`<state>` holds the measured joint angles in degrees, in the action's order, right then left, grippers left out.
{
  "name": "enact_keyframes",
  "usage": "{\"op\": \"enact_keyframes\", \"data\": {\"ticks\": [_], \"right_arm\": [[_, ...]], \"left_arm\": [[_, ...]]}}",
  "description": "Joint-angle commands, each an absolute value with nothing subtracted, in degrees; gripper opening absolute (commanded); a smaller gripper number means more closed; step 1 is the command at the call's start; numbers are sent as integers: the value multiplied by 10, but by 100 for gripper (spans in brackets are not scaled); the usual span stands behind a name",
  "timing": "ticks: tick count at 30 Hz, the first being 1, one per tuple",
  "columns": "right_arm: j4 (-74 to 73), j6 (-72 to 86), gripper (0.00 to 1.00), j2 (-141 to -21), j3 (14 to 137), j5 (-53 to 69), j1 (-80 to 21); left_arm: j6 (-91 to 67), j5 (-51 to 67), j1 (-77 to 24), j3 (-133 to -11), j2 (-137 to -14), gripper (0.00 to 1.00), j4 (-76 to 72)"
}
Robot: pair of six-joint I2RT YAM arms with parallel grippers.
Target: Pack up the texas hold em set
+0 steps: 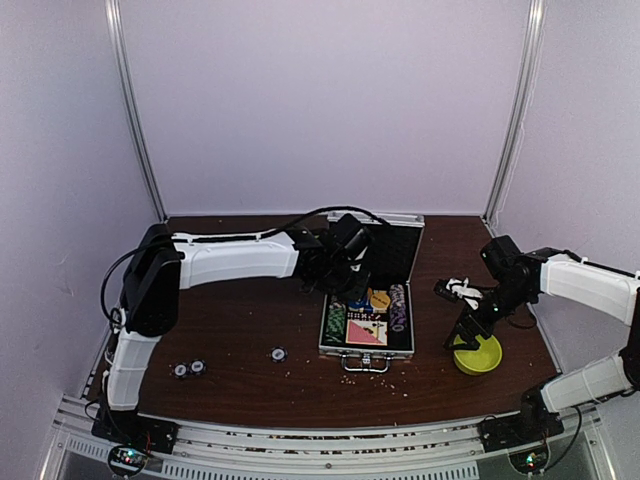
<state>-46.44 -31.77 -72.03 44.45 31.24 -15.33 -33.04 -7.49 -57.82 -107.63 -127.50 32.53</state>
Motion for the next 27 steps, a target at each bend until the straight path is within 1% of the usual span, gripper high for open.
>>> {"op": "enact_keyframes", "data": {"ticks": [1, 16, 27], "right_arm": [[-468, -323, 92, -718, 457, 312, -150], [-469, -323, 92, -722, 458, 311, -151], [-470, -324, 93, -725, 459, 311, -151]], "left_arm": [[-324, -35, -586, -1068, -1281, 0, 307], [-324, -32, -586, -1076, -1315, 0, 340], [-315, -49, -577, -1137, -1359, 0, 374]]}}
